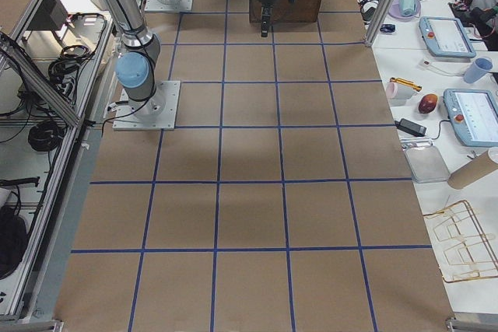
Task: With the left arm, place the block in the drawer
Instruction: 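Lower the yellow cube into the drawer and open the left gripper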
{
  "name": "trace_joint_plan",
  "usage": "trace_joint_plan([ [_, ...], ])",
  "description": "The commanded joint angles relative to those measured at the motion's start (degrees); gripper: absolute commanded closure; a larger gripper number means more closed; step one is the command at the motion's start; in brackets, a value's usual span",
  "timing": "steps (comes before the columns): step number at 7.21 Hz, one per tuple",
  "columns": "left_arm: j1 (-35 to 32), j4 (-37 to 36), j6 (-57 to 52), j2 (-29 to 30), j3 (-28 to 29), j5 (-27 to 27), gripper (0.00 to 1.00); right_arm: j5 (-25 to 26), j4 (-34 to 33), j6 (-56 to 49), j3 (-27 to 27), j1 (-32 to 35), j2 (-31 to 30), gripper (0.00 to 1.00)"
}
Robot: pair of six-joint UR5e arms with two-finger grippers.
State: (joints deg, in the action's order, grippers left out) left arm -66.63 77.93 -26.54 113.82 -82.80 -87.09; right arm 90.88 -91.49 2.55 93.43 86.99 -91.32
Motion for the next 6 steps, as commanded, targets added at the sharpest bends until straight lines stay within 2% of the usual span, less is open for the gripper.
trace_joint_plan([
  [1,0.01,-2.52,0.52,0.35,-1.57,0.34,0.34,0.0,0.0,0.0,0.0,0.02,0.0,0.0],
  [2,0.01,-2.44,0.61,0.09,-1.14,0.77,0.0,0.0,0.0,0.0,0.0,0.02,0.0,0.0],
  [6,0.1,-2.17,0.62,-0.7,0.26,-0.1,0.0,0.0,0.0,0.0,0.0,0.02,0.0,0.0],
])
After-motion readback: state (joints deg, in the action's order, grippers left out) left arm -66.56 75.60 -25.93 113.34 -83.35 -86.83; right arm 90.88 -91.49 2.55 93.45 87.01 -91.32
